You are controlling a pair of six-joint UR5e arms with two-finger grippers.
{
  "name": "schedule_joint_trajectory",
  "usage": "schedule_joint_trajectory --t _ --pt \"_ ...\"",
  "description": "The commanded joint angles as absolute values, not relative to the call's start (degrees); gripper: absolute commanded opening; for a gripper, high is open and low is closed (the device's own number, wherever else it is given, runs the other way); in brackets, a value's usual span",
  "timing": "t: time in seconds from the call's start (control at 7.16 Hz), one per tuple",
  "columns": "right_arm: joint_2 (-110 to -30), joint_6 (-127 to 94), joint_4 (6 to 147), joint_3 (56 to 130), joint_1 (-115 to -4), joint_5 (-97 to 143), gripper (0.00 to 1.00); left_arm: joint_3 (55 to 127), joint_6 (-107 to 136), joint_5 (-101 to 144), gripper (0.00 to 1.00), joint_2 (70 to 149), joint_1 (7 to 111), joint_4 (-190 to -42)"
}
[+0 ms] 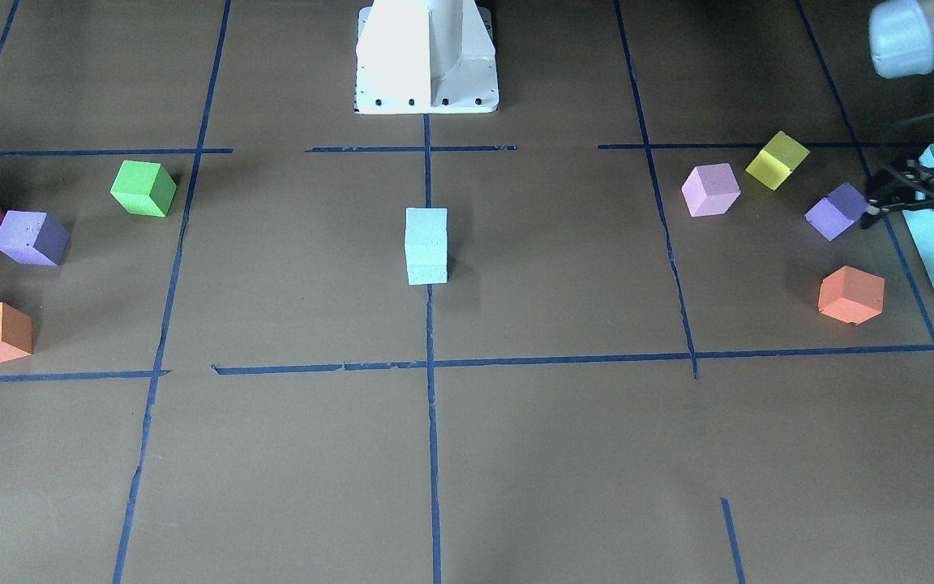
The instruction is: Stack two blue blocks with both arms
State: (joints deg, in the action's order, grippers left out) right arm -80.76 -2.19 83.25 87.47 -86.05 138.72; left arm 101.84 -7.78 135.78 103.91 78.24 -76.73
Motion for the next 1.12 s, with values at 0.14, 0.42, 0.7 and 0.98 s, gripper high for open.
schedule_joint_trajectory --t 0.14,0.42,0.7,0.98 --pt "-81.65 10.01 92.89 87.27 -90.35 138.34 1.00 89.65 -21.90 138.78 1.00 104.24 87.80 -78.39" --pt "-82.35 10.02 92.90 87.89 -90.62 138.69 1.00 89.03 -12.19 138.69 1.00 103.37 87.80 -79.00" --pt "-82.53 9.58 92.73 88.33 -90.53 138.69 1.00 88.42 -10.46 138.52 1.00 101.08 87.80 -79.45" --pt "-82.53 9.14 92.55 88.42 -90.53 138.60 1.00 88.42 -9.93 138.69 1.00 100.37 87.80 -79.37"
